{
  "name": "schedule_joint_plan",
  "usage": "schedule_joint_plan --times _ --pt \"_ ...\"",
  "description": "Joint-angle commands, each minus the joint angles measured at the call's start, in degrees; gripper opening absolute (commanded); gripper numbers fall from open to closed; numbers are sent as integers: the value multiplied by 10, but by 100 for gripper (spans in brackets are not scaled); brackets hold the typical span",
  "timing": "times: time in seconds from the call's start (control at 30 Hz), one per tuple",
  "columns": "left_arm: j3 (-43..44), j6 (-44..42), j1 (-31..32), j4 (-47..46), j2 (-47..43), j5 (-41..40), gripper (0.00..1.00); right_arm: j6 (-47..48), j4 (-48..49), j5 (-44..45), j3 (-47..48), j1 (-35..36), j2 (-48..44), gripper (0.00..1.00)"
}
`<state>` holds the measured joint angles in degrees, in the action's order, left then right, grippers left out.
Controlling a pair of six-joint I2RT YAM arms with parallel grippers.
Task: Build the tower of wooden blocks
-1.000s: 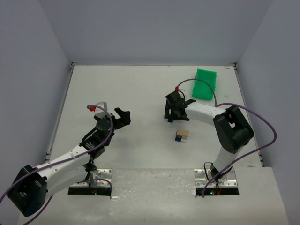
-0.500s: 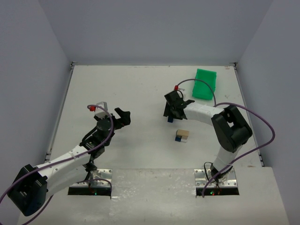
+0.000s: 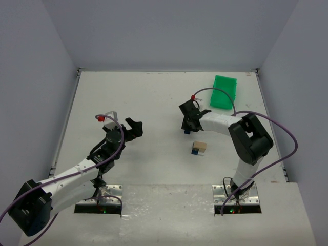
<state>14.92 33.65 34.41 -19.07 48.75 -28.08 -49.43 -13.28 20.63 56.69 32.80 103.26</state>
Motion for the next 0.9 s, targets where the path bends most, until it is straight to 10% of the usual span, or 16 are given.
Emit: schedule_joint_plan --times 0.0,0.23,0.5,0.87 --pt "-6 -3 -1 -27 -6 -1 100 -2 14 29 9 4 -14 32" --pt "-2 -3 -1 -25 -5 -2 100 141 79 9 27 5 -46 15" --pt "4 -6 -1 -8 -14 -10 100 505 167 -220 141 -18 -94 0" --pt "32 -11 -2 47 -11 -23 100 837 -121 -534 248 -98 -130 0"
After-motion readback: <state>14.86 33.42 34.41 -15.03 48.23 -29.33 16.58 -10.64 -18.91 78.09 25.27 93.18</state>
